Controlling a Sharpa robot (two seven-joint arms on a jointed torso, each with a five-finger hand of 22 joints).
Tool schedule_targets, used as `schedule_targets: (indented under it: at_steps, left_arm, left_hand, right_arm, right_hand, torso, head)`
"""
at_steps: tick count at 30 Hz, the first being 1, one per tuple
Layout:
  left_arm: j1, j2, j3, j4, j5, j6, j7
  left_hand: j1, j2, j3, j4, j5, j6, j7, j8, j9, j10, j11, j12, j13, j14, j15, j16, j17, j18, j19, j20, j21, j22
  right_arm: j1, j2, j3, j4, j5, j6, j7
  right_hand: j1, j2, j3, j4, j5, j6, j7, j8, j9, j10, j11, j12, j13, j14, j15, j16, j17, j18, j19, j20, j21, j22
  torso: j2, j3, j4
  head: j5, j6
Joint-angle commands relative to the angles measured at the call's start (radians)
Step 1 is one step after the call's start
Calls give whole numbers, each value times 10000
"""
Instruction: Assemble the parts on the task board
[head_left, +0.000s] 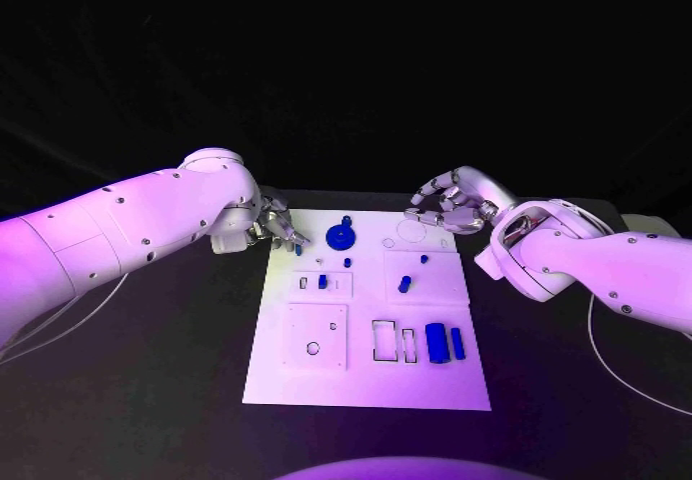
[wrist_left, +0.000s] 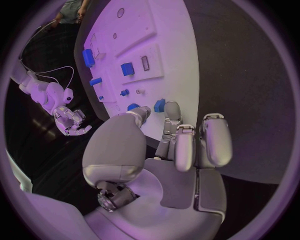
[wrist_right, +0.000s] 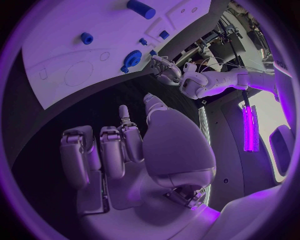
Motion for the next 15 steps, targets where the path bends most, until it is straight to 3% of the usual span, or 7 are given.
schedule_targets:
  at_steps: [1,11,15]
  left_arm:
    - [-10,45,-1,-20,153,26,27]
    - [-26,74,-5,-39,248,-158,49]
    - [-27,74,-5,-33,334,-203,54]
  left_hand:
    - [104,9,9,-40,-13,85,5,49,18,94,-20,62,23,901,-50,41,2062,-45,47,4,33,5]
    - [638,241,177,-100,-34,52,-78,286,140,136,-98,94,13,896,-121,33,2040,-46,43,-63,43,23]
    - [1576,550,805,-469,-132,-80,-168,526,289,143,-182,95,-3,891,-199,23,2019,-44,36,-130,40,31]
  right_arm:
    - [-6,11,0,14,-107,125,9]
    - [-6,13,0,12,-113,145,-5]
    - [-6,13,0,11,-119,154,-10]
  right_hand:
    - [-86,-3,-18,9,-51,13,-59,13,10,-35,-28,-46,1175,1038,-83,4,2539,-144,1064,-74,45,2631]
    - [-96,10,-9,10,-38,15,-61,23,12,-33,-30,-45,1176,1035,-85,-1,2527,-144,1064,-76,45,2631]
    - [-97,11,-9,10,-38,15,-61,24,12,-33,-30,-45,1176,1034,-85,-1,2525,-144,1064,-76,45,2631]
  torso:
    - [-6,5,3]
    - [-11,6,1]
    - [-10,5,2]
  head:
    - [-8,-15]
    - [-24,-48]
    - [-26,-63]
